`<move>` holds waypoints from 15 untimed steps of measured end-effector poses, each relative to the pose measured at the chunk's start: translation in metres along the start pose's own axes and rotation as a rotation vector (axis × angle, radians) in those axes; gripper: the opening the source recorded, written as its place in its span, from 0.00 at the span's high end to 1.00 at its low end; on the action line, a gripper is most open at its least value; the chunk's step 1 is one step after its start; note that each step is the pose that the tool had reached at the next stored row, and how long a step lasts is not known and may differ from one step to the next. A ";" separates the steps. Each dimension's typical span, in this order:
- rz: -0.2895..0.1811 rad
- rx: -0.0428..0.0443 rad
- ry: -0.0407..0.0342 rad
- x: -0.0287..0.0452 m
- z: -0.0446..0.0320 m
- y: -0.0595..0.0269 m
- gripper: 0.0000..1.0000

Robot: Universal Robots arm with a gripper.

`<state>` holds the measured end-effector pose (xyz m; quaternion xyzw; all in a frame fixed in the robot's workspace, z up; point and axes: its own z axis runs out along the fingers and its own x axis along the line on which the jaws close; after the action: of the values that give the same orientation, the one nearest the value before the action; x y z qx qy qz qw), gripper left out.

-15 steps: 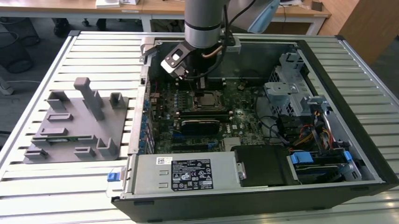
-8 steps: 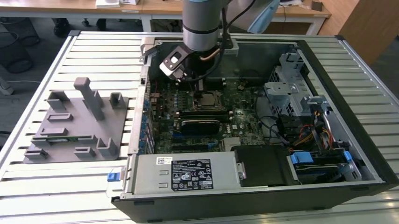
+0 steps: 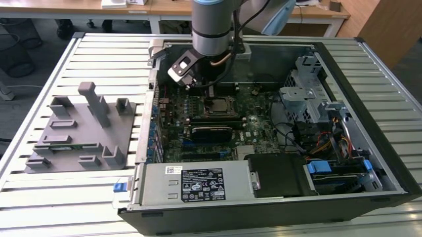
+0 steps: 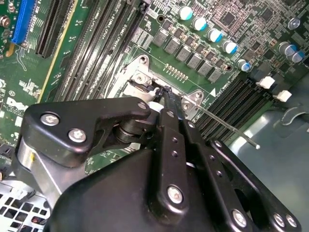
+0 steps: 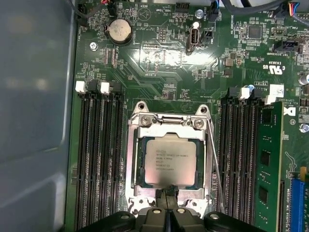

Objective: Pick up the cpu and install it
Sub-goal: 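Close the cpu cover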

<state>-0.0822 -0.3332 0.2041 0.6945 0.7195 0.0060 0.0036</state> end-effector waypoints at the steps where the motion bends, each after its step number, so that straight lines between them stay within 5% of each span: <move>1: 0.000 0.0000 0.0000 0.0000 0.0004 -0.0003 0.89; 15: 0.000 0.0007 -0.0001 0.0000 0.0048 -0.0027 0.89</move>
<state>-0.0848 -0.3333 0.1992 0.6945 0.7195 0.0057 0.0034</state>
